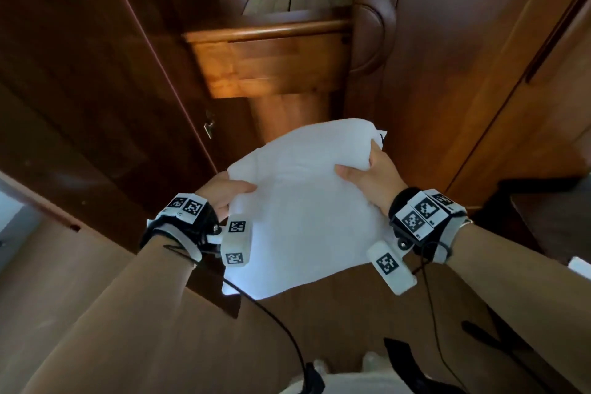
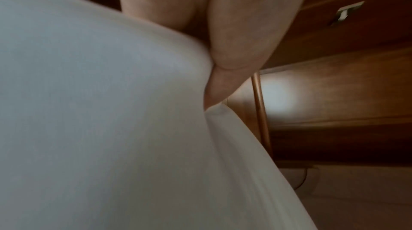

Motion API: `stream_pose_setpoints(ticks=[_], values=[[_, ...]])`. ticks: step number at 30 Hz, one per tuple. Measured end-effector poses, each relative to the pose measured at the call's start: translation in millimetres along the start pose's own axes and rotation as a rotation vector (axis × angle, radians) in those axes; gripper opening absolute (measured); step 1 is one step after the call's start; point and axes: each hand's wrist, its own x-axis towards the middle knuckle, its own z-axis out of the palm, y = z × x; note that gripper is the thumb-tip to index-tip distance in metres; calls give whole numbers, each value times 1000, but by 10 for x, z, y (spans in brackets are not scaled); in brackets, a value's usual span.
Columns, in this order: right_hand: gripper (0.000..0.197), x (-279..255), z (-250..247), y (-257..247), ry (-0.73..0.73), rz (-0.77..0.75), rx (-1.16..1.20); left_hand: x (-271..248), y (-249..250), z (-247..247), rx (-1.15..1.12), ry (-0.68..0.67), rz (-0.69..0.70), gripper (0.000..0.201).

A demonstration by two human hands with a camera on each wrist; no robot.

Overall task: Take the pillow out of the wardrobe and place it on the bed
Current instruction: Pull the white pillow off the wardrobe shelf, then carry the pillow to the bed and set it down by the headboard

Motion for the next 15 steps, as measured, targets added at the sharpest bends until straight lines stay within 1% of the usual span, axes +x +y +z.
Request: stream_pose_setpoints(ticks=[4,7,10,12,13,14,15], values=[[50,-162,-276,249,130,90,-12,234,-32,395,53,-106,19,41],[55,-314,-570,393,248,148,8,404,68,770,84,-190,38,39],[67,-506,-912,497,381,204,-8,484,192,1247,112,-292,34,40],[76,-643,-1173,562,492,238,-20,482,268,1602,130,-359,38,28],[74,-727,-1303,574,557,244,-18,463,305,1790,142,-407,38,18],[67,-804,-1447,612,626,254,-14,446,336,1970,152,-449,40,11],[59,-892,-1593,645,695,248,-8,412,371,2154,159,-490,43,10]])
